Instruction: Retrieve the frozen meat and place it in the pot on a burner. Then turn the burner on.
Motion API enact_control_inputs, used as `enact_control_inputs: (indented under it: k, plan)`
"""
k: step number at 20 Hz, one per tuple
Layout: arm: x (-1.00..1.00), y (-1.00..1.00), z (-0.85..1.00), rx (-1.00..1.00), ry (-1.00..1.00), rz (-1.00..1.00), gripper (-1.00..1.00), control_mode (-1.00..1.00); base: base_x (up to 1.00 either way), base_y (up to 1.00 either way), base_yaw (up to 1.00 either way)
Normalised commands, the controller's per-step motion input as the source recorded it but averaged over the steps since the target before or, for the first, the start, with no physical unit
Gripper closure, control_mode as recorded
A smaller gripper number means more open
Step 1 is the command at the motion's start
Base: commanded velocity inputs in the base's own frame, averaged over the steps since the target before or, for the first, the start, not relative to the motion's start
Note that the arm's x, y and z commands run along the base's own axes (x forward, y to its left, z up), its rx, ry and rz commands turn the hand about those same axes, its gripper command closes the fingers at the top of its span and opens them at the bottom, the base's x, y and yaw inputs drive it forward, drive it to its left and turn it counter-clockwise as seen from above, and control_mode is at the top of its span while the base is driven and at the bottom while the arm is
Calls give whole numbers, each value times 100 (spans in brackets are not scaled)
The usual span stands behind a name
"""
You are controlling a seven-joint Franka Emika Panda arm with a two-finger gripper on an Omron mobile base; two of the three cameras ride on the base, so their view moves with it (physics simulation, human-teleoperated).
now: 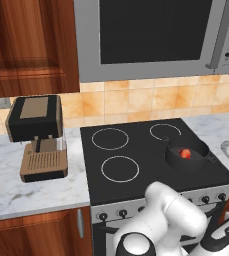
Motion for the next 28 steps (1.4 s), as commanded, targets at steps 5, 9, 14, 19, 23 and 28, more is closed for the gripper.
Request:
enact_control_inputs:
  k: [5,9,14,19,23,28]
  plan:
    - [0,0,-4,-3,-2,0,-100,-100,0,0,0]
    - [0,0,-14,0,-10,0,-100,-100,0,0,0]
    - [8,0,-4,-1,-6,0,-100,-100,0,0,0]
    - [6,0,-5,-4,-3,1,-100,-100,0,0,0]
    - [0,0,-3,-4,-1,0,-100,-100,0,0,0]
    - [16,-14,-13,-3,0,7,-100,-100,0,0,0]
